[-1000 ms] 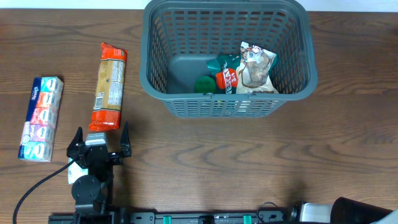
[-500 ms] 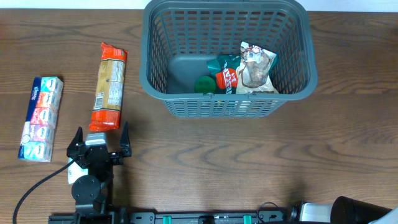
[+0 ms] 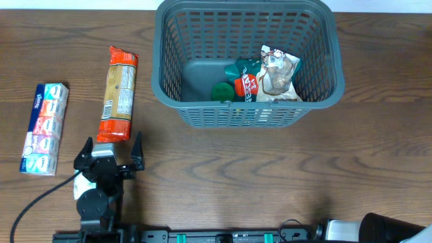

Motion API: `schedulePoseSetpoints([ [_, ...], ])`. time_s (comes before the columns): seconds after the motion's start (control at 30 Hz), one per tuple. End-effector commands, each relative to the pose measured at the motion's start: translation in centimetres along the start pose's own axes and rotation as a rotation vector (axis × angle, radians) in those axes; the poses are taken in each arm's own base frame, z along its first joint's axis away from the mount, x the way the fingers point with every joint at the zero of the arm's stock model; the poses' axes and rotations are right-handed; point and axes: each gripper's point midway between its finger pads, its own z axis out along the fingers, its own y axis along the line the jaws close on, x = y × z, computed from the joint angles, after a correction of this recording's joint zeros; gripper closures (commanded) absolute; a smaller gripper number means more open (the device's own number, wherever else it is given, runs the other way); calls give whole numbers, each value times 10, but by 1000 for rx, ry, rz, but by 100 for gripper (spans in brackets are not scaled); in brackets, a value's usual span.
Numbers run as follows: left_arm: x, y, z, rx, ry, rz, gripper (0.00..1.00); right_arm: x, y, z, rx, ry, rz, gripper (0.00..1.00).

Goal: Pack container
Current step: 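Move the left gripper down onto the orange-ended cracker package and grasp it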

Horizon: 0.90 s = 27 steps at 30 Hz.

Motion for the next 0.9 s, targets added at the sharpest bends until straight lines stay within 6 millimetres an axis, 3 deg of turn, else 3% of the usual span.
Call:
schedulePoseSetpoints([
  [0.0,-57,-3,-6,15,-24,-47,2,0,-3,2,18,-1,19,1],
  [0.1,-94,-4,5,14,43,-27,1,0,-3,2,18,-1,19,1],
  [0.23,-140,-8,37,16,249,-9,1,0,-3,2,19,0,18,1],
  [0.43,-158,-10,87,3,548,7,1,0,-3,2,18,-1,19,1],
  [0.6,-143,-9,122,7,630,36,1,0,-3,2,18,-1,19,1],
  [0.73,-103,0,138,60,762,217,1,0,-3,2,18,-1,19,1],
  [0.87,-60,19,161,45,879,224,1,0,-3,2,18,-1,19,1],
])
